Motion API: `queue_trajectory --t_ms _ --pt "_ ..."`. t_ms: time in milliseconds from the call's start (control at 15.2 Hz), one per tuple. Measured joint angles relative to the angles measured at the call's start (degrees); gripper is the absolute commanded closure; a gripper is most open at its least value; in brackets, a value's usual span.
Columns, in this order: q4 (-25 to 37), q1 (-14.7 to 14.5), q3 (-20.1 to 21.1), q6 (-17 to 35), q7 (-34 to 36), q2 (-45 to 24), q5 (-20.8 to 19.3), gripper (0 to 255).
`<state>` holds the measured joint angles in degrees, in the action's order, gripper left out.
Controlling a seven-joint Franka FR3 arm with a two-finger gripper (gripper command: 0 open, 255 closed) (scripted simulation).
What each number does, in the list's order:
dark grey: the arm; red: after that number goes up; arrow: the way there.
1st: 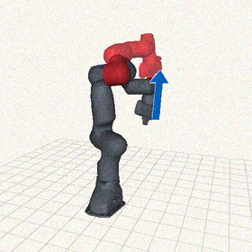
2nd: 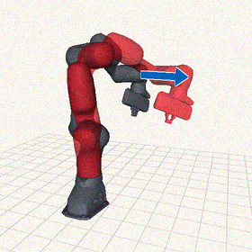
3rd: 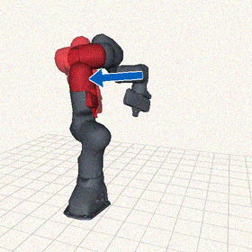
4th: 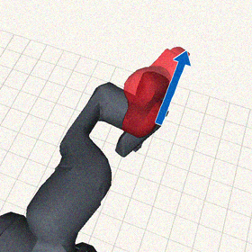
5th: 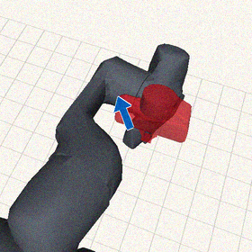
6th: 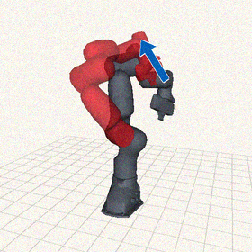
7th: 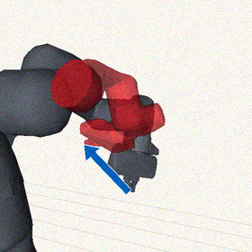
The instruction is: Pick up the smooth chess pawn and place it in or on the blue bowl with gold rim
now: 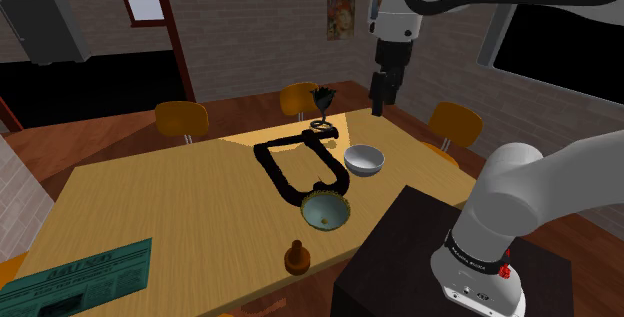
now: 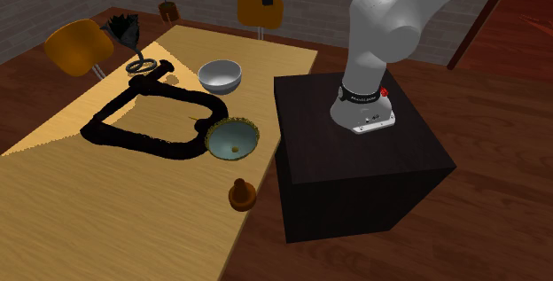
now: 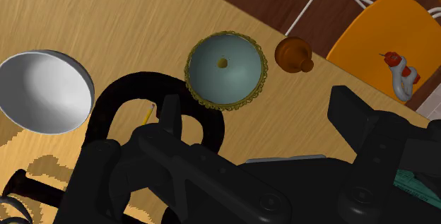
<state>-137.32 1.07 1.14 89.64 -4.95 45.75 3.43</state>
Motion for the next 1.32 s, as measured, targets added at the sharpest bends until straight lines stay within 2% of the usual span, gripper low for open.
queue_trajectory --t_ms 198,660,1320 --pt "-1.73 -0.35 0.97 1.98 0.84 -0.14 0.6 0" --pt "-10.97 -2.5 6.35 14.7 5.15 -2.84 3.87 0" --pt "-16.68 -4.9 15.38 36.9 12.12 -18.16 7.21 0"
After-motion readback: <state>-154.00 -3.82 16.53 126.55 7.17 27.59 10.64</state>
